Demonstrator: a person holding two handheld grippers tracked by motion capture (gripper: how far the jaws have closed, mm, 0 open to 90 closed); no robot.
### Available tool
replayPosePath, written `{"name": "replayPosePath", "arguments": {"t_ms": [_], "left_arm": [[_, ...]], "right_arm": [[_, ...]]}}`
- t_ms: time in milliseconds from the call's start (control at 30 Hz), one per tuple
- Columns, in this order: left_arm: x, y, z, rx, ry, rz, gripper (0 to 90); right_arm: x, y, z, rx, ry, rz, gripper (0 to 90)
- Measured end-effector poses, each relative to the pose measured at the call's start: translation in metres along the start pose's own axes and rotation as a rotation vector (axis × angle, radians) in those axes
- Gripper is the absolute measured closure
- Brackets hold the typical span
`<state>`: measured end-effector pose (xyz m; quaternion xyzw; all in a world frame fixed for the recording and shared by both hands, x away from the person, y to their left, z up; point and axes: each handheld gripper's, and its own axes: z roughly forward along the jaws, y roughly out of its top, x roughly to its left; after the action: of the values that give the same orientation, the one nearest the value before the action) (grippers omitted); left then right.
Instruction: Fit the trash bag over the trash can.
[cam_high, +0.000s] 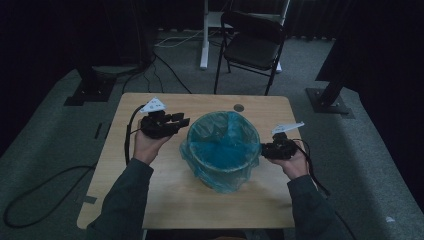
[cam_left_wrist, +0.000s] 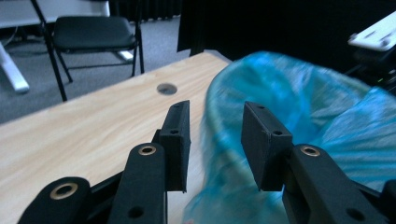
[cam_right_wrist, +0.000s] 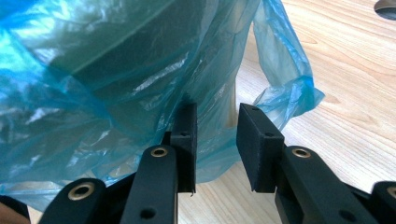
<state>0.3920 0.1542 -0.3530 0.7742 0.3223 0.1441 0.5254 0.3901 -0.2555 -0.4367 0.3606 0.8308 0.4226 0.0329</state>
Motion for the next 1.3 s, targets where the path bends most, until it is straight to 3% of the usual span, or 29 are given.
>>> {"name": "replayPosePath", "arguments": {"t_ms": [200,433,600,933,1300], "left_arm": [[-0.023,0.025,0.012,0.025,-0.05,0.075,61.3],[-0.051,0.044,0.045,0.125,-0.103,0.16,61.0],[-0.062,0.051,0.068,0.209,-0.123,0.21,61.2],[-0.075,0.049,0.108,0.395,-0.095,0.289,60.9],[-0.095,0.034,0.136,0.6,-0.081,0.446,59.4]], "right_arm": [[0.006,0.001,0.002,-0.006,0.013,-0.016,68.3],[0.009,0.001,0.001,-0.016,0.025,-0.023,67.8],[0.009,0.0,0.001,-0.022,0.036,-0.027,67.3],[0.008,-0.005,0.002,-0.034,0.052,-0.027,66.5],[0.008,-0.006,0.0,-0.041,0.062,-0.028,65.6]]}}
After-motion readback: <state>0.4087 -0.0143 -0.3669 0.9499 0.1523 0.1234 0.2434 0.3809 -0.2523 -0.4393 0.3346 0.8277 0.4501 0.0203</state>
